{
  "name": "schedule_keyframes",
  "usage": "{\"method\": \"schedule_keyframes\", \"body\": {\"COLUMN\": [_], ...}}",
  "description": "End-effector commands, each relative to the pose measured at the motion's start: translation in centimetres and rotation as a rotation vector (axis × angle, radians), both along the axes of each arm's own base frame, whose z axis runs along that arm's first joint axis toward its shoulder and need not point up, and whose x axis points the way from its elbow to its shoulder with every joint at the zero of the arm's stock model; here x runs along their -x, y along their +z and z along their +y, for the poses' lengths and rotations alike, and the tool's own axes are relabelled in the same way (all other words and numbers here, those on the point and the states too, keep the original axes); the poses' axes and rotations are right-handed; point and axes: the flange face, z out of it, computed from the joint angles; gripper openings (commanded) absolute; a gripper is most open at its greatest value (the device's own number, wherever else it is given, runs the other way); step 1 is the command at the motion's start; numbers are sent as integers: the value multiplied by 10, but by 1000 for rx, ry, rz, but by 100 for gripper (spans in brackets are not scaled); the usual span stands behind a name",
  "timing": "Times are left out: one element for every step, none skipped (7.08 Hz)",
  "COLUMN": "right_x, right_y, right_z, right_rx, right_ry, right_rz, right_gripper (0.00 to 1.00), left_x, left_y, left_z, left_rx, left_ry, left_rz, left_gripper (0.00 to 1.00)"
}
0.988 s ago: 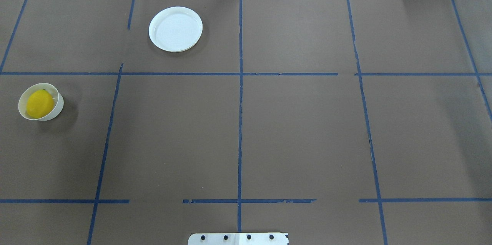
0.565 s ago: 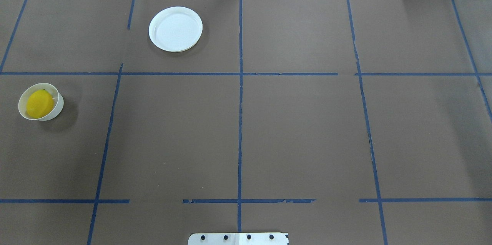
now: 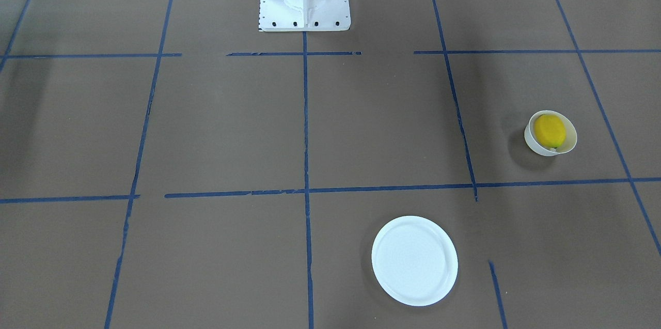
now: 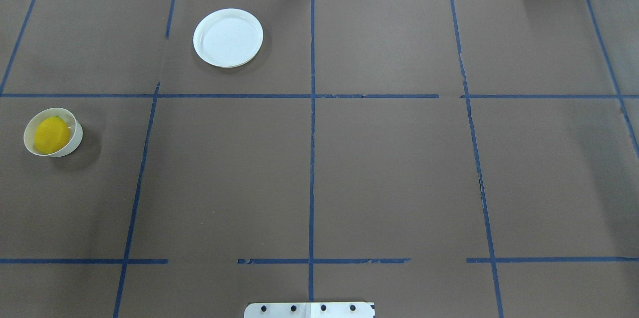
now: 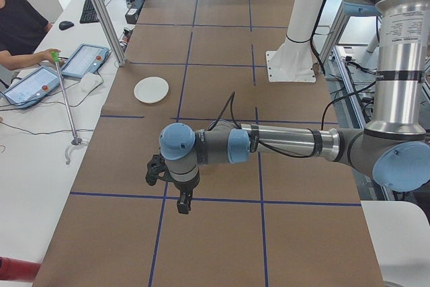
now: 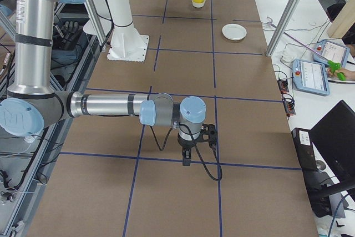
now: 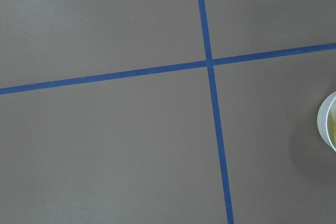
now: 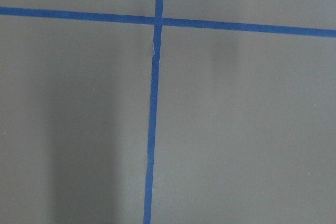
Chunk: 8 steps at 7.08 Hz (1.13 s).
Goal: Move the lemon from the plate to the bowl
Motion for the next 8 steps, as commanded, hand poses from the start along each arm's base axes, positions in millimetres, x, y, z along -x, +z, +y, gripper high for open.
{"method": "schedule_keyframes", "body": {"right_x": [0, 0, 0, 0, 0, 0, 0, 0], "right_y": [0, 0, 0, 0, 0, 0, 0, 0], "right_z": [0, 0, 0, 0, 0, 0, 0, 0], "right_rx": [0, 0, 0, 0, 0, 0, 0, 0], "right_ry": [0, 0, 0, 0, 0, 0, 0, 0], "right_rz": [0, 0, 0, 0, 0, 0, 0, 0], "right_gripper": [100, 100, 100, 100, 100, 100, 100, 100], "left_x": [0, -2, -3, -3, -3, -2, -2, -2], "left_y": [0, 2, 9, 10, 5, 3, 3, 3], "left_z": [0, -1, 6, 6, 6, 5, 5, 5], "left_rx": [8, 15, 30, 31, 22, 18, 18, 18], "left_ry": [0, -3, -2, -2, -2, -3, -3, -3], "left_rz": [1, 1, -3, 3, 1, 1, 1, 1], "left_gripper": [100, 100, 100, 100, 100, 100, 100, 100]}}
